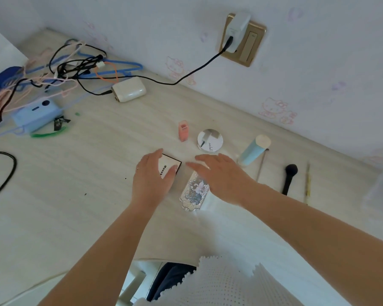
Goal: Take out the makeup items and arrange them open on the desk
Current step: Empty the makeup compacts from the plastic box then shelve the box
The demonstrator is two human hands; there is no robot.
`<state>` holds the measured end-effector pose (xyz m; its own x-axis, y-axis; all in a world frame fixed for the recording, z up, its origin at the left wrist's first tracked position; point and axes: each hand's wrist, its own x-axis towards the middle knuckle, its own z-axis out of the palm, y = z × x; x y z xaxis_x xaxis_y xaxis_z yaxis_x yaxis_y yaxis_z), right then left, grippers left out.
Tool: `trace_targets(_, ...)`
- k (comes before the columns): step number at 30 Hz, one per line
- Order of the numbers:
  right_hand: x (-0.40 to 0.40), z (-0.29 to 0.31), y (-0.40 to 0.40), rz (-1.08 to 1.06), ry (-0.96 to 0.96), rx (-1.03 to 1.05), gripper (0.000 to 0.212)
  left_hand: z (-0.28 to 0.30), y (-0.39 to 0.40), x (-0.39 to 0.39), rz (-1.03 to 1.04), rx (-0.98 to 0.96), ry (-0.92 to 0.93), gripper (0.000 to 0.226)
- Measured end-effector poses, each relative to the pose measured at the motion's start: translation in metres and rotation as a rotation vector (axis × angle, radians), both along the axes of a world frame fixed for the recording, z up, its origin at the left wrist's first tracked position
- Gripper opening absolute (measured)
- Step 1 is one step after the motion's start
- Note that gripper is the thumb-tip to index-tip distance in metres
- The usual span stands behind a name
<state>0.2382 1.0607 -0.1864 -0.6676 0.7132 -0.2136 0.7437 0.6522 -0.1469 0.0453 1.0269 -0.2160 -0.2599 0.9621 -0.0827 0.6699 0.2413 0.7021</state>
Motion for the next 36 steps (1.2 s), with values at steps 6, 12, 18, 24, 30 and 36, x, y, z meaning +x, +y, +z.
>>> trace_targets(6, 0.051, 0.045, -0.031, -0.488, 0.503, -0.205, 0.047, 0.052, -0.001, 0.046, -0.12, 0.043, -0.203, 0.028)
trace_targets(12, 0.122, 0.066, -0.076, -0.706, 0.654, -0.133, 0.043, 0.082, -0.012, 0.127, -0.349, 0.071, -0.198, 0.029)
trace_targets(18, 0.221, 0.083, -0.138, -0.884, 0.867, -0.083, 0.046, 0.105, -0.043, 0.235, -0.584, 0.083, -0.189, 0.027)
trace_targets(24, 0.347, 0.099, -0.195, -1.048, 0.962, 0.037, 0.05, 0.12, -0.08, 0.349, -0.713, 0.095, -0.232, 0.023)
trace_targets(30, 0.452, 0.093, -0.219, -1.153, 0.742, 0.036, 0.041, 0.116, -0.097, 0.439, -0.84, 0.084, -0.234, 0.026)
trace_targets(36, 0.493, 0.052, -0.204, -1.064, 0.197, -0.213, 0.046, 0.082, -0.088, 0.503, -1.053, -0.232, 0.268, 0.06)
